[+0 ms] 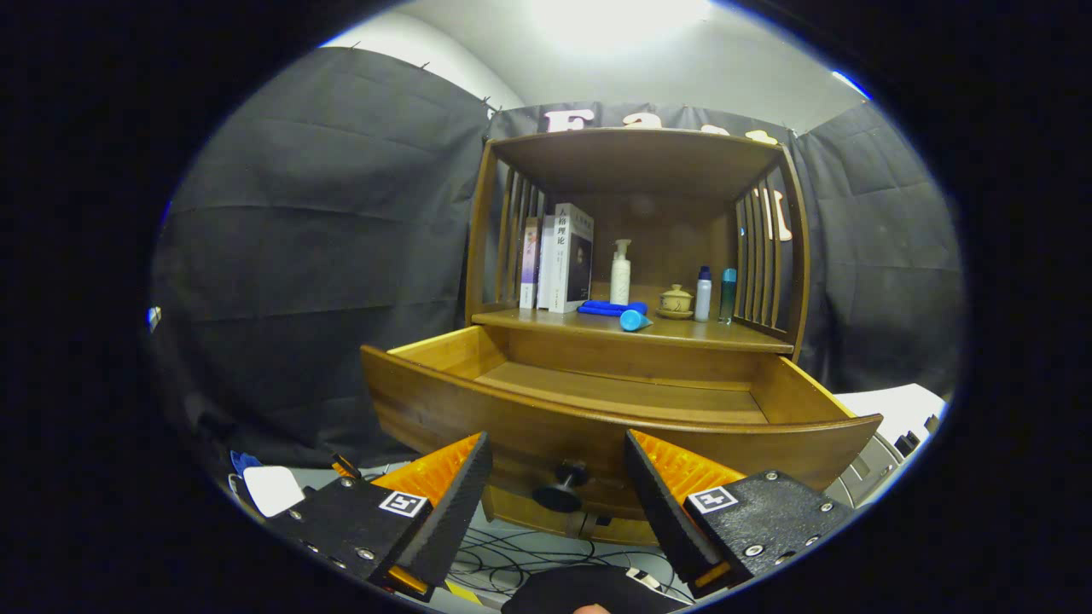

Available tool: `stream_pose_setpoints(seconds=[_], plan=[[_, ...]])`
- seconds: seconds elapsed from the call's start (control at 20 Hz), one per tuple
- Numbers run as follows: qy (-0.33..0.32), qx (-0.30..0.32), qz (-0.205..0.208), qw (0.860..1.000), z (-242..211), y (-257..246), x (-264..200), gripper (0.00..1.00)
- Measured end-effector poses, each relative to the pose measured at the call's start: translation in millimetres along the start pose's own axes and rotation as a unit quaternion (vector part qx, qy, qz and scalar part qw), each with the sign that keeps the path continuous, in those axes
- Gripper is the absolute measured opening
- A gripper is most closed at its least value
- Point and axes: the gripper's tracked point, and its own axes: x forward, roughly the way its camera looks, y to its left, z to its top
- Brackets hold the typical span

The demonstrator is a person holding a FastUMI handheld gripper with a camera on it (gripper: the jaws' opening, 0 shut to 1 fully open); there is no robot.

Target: Pull open the drawer, take out the items inside it, and place them on the countertop above the cabinet.

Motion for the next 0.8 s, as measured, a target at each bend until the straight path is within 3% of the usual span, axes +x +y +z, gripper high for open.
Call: stream_pose_setpoints(seconds=[0.55,0.8], plan=[[0.066,0.007,-0.049,0.997,-51.1,-25.9,22.2,0.96],[0.066,0.025,-0.047,0.996,-52.9,-26.0,30.5,0.96]])
